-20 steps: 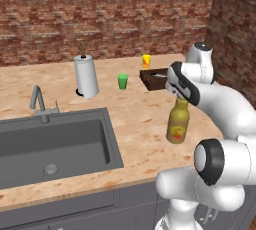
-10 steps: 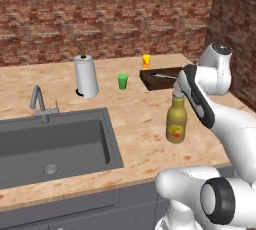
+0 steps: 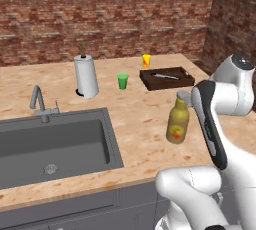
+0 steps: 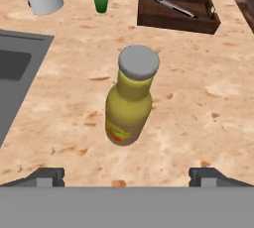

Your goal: Place the drinks on the dining counter in a tight cluster.

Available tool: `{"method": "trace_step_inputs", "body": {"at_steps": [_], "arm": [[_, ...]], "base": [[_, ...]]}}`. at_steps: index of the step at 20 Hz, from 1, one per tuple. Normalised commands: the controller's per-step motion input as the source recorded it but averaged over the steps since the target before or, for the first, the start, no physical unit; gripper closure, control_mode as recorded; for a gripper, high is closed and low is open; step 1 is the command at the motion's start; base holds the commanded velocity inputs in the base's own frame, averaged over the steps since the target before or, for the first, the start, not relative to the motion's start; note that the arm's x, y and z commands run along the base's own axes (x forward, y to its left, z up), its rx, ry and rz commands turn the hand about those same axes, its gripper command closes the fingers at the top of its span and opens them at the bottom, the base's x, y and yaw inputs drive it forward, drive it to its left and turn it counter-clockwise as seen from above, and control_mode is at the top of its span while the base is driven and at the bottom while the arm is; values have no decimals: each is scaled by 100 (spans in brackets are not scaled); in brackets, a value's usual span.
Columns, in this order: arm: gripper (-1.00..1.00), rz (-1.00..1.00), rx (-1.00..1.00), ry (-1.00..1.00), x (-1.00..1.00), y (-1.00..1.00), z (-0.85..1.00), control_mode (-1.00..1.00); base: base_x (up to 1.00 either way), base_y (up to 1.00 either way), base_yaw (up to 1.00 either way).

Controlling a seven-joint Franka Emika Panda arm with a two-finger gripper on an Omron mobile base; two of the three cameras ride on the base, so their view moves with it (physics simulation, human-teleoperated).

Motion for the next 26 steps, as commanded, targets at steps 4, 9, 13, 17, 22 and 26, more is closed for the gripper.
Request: {"method": "trace_step_inputs", "body": {"at_steps": [4,9,13,17,22,26], "arm": [[-100,0,0,8,-50,18,25,-100],[-100,0,-1,0,-5,10,14,-100],[-100,0,0,0,-9,0,0,-100],[-100,0,0,0,-14,0,0,100],[-100,0,0,0,0,0,0,100],[-100,0,0,0,0,0,0,100]], "base": [[0,0,0],[0,0,0],[0,0,0],[-14,0,0],[-76,9,15],[-45,22,40]]}}
